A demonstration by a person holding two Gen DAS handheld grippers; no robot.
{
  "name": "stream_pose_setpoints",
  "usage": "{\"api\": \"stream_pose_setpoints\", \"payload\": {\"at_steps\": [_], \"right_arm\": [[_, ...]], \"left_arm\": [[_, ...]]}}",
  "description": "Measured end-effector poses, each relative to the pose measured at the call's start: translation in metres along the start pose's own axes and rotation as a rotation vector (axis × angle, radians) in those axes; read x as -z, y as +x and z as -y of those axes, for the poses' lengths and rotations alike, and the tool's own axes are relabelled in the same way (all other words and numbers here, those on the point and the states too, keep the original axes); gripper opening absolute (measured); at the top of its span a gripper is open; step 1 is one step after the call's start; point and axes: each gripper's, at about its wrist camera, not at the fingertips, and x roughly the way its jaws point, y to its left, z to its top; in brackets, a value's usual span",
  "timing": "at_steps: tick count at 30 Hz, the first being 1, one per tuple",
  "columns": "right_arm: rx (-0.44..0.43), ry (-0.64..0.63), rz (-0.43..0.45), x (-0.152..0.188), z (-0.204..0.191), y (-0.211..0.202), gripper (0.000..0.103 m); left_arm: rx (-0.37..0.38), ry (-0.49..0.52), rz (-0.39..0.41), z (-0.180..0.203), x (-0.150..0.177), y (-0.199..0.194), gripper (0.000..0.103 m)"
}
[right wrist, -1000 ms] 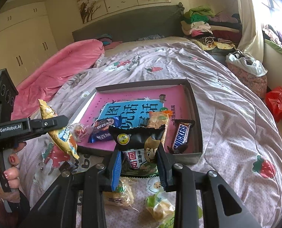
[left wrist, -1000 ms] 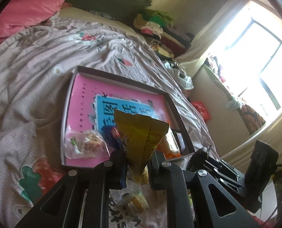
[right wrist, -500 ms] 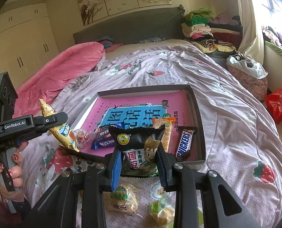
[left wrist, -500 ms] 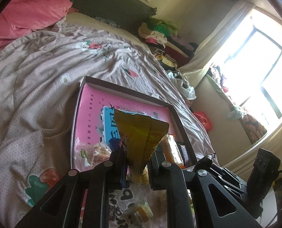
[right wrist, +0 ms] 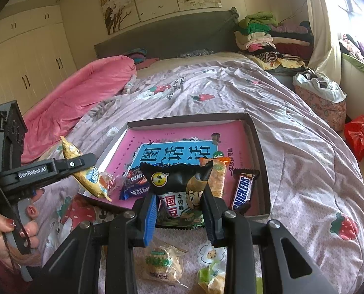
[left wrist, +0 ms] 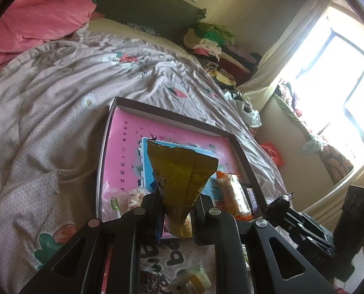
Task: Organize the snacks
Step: 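Carry the yellow packet with left tool while right tool carries the cartoon packet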
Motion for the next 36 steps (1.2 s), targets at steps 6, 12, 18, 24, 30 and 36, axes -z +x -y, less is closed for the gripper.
{"api": "stream_pose_setpoints", "payload": {"at_steps": [6,12,18,24,30,36], "right_arm": [[-0.005,0.003,0.002,-0.003,0.0,0.004,0.033],[-0.01,0.007,0.0,-0.006,-0.002,0.008,0.033],[-0.015,0.01,-0.001,-0.009,-0.003,0.013,0.033],[-0.017,0.017,-0.009,-0.011,-0.004,0.02,0.033],[-0.012,0.02,-0.014,-0.013,-0.005,0.027,0.033],[-0.009,0.022,-0.024,-0.013,-0.004,0.032,0.033]], "left_arm": [[-0.02,0.015,-0.01,0.0,0.003,0.007,0.017],[-0.037,0.029,-0.021,0.002,0.006,0.013,0.017],[-0.047,0.035,-0.03,0.001,0.007,0.018,0.017],[-0.059,0.051,-0.037,0.003,0.01,0.021,0.017],[-0.066,0.061,-0.046,0.005,0.011,0.024,0.017],[-0.068,0.069,-0.056,0.006,0.012,0.028,0.017]]}}
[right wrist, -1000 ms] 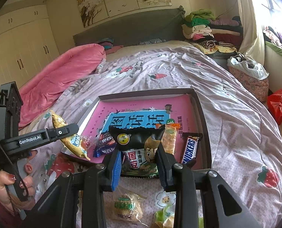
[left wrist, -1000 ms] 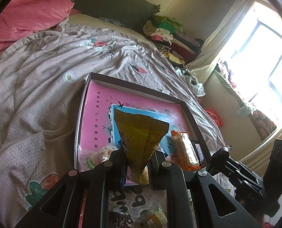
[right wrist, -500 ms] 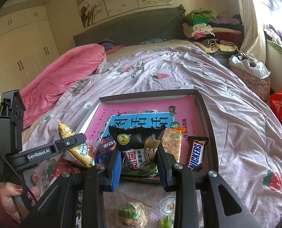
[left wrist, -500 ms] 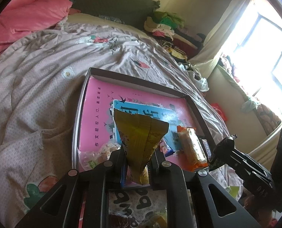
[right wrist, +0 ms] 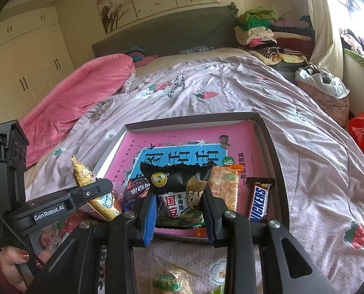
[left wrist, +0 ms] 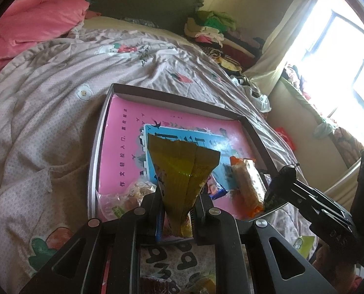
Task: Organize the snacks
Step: 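Carry the yellow packet with left tool while right tool carries the cartoon packet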
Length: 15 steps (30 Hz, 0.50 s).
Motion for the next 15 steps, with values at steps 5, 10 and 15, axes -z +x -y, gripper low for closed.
{"api": "stream_pose_setpoints", "payload": {"at_steps": [5,10,15], "right_arm": [[0.001,0.0,-0.012,-0.001,-0.002,0.007,0.033],[0.001,0.003,-0.021,-0.002,-0.003,0.013,0.033],[0.0,0.004,-0.038,-0.002,-0.004,0.02,0.033]], "left_arm": [[0.004,0.004,-0.007,0.0,0.0,0.003,0.017],[0.006,0.007,-0.012,0.0,0.0,0.005,0.017],[0.01,0.017,-0.021,0.001,0.002,0.007,0.017]]}}
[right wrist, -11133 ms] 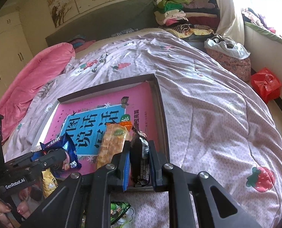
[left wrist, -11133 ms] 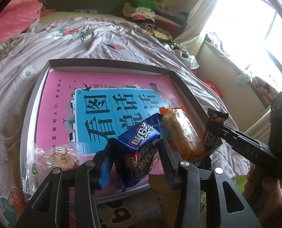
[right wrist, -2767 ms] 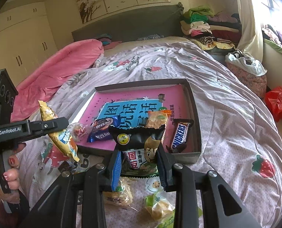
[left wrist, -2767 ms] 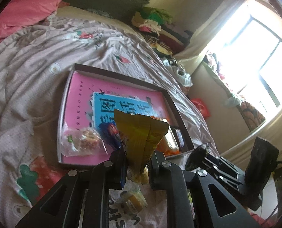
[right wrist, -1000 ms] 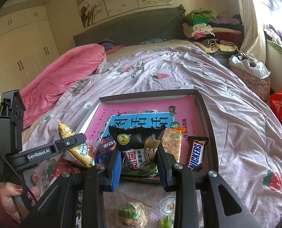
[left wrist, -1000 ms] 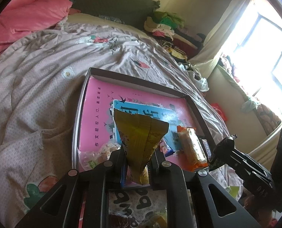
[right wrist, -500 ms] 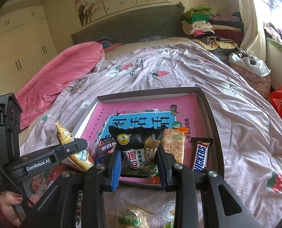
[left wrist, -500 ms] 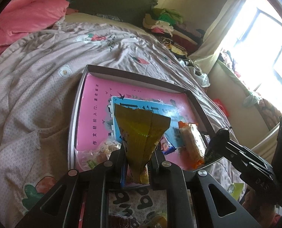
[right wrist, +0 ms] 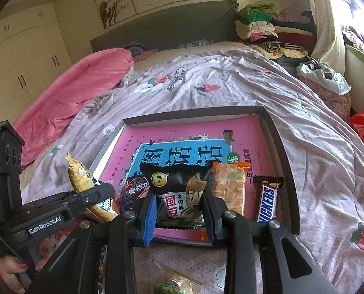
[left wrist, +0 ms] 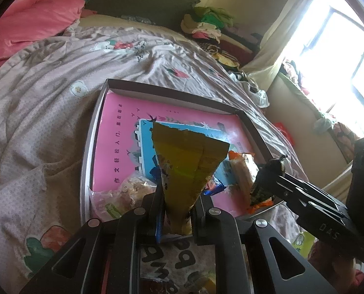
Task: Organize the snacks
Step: 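Release the cartoon packet into the tray with right tool while left tool lowers yellow packet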
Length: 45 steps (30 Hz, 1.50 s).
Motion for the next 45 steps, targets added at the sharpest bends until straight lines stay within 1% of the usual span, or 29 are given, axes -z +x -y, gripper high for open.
{"api": "stream_pose_setpoints", "payload": {"at_steps": [22,33,45], "right_arm": [[-0.019,0.008,-0.081,0.012,-0.007,0.023,0.033],[-0.023,0.019,-0.103,0.015,-0.006,0.026,0.034],[-0.014,0.016,-0.108,0.015,-0.007,0.025,0.034]], "left_arm": [[0.007,0.022,-0.019,0.004,0.003,0.005,0.017],[0.008,0.024,-0.022,0.005,0.003,0.005,0.017],[0.008,0.023,-0.021,0.006,0.003,0.005,0.017]]}}
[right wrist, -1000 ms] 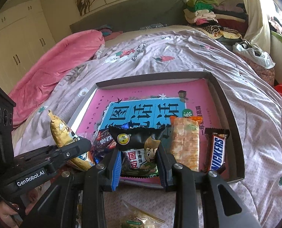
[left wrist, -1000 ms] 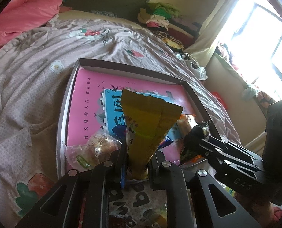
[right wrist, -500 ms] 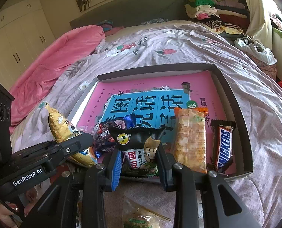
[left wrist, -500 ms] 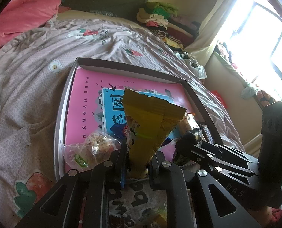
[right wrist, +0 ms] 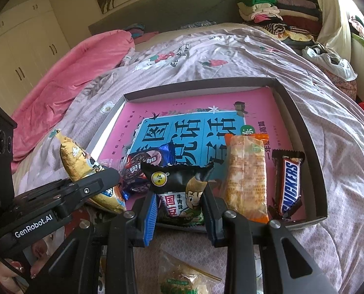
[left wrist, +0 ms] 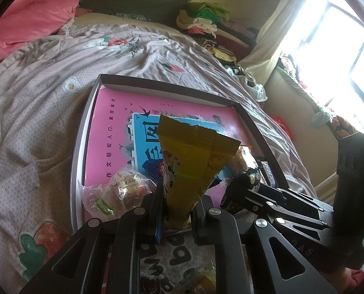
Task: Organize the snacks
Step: 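Release the cartoon packet into the tray with right tool while left tool lowers yellow packet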
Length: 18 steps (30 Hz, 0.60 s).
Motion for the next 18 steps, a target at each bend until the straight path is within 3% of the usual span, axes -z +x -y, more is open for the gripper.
{"api": "stream_pose_setpoints", "payload": {"at_steps": [18], "right_arm": [[0.022,0.011,0.013,-0.0021,0.0011,-0.0058,0.039]], "left_arm": [[-0.005,-0.003,0.002,-0.0021,0.0013,-0.0014,0.019]]}}
